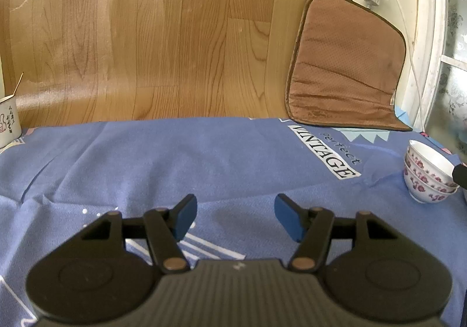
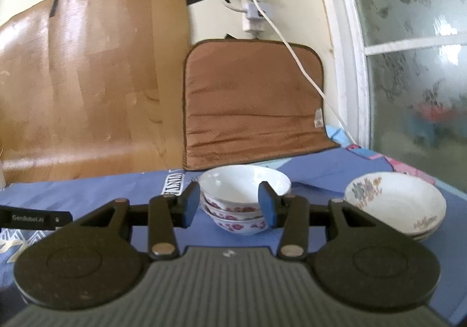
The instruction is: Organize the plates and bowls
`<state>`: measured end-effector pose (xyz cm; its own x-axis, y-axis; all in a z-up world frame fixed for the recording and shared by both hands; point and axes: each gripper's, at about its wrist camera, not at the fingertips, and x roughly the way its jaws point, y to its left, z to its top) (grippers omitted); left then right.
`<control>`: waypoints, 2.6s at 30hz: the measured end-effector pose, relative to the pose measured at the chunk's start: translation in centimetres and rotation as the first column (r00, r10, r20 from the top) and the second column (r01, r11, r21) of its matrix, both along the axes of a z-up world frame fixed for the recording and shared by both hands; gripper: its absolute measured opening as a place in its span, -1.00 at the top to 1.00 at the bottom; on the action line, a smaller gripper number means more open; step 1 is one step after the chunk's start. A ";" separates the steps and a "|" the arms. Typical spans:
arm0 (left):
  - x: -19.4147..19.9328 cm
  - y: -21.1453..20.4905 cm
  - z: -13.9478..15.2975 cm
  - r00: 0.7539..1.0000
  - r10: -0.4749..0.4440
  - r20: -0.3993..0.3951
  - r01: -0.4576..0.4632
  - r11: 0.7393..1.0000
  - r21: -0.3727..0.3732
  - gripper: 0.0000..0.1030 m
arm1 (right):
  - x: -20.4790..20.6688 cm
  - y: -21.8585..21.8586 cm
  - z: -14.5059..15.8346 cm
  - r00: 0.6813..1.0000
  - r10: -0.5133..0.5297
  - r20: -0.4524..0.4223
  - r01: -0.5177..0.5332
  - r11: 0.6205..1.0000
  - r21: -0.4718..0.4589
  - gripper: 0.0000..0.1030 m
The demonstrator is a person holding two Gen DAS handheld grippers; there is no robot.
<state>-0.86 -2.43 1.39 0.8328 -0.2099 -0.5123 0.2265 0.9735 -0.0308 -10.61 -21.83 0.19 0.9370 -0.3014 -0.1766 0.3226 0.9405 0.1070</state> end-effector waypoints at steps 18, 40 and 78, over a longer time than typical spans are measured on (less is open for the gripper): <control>-0.7 0.1 0.3 0.998 0.008 0.061 -0.007 1.000 -0.007 -0.19 | -0.3 0.3 0.6 0.995 -0.054 0.083 0.062 0.994 -0.092 0.07; -2.5 -3.8 1.3 0.962 0.024 0.273 -0.028 1.000 0.012 -0.26 | -0.7 0.7 0.6 0.994 -0.037 0.098 0.047 0.994 -0.103 0.00; -4.9 -2.8 1.6 0.913 0.024 0.406 -0.004 0.999 -0.050 -1.00 | -0.5 0.7 0.5 0.995 -0.042 0.087 0.051 0.993 -0.105 -0.03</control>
